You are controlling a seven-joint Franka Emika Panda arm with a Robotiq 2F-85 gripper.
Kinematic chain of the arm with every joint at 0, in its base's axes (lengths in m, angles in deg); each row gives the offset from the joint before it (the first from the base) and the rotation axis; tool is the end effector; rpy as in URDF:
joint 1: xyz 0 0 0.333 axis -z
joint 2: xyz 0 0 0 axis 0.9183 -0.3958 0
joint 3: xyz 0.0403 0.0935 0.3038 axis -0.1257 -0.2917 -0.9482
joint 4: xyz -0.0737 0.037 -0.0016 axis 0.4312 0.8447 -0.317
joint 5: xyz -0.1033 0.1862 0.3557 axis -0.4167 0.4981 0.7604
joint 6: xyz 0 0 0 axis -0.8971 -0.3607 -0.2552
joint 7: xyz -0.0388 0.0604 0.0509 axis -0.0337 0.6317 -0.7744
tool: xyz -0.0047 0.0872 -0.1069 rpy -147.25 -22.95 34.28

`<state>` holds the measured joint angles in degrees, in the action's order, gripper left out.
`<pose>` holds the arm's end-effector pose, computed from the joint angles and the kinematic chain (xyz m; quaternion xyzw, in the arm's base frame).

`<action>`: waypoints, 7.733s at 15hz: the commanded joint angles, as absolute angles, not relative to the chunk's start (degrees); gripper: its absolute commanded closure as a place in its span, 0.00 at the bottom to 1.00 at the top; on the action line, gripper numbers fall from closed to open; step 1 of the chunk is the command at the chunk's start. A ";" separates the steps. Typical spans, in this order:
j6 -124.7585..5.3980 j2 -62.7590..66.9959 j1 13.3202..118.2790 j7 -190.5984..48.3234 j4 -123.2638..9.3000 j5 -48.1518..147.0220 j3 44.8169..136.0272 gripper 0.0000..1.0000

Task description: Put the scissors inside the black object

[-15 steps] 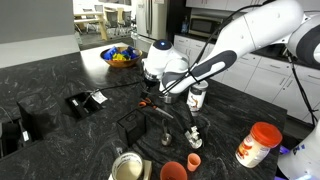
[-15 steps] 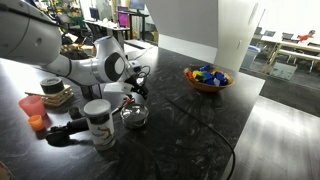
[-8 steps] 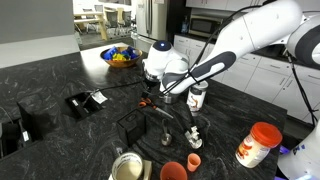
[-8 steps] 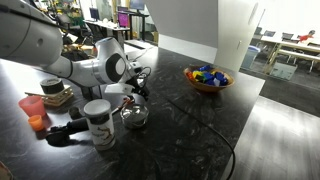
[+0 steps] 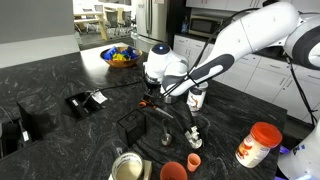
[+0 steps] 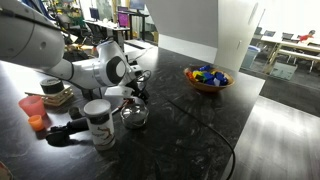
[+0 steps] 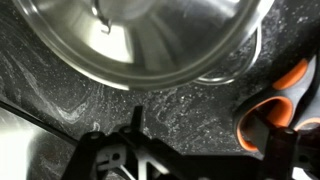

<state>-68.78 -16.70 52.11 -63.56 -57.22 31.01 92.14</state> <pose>0.7363 0.1205 0.2559 0.9717 0.1175 0.1595 0.1288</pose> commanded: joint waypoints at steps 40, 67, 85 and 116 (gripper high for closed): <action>-70.67 -0.52 30.28 -5.74 -57.02 -26.60 109.49 0.98; -70.60 8.77 29.68 20.99 -66.54 -51.44 97.15 0.98; -56.44 11.45 46.94 22.42 -73.35 -51.98 73.51 0.98; -54.79 6.82 48.29 27.02 -73.62 -62.26 71.80 0.98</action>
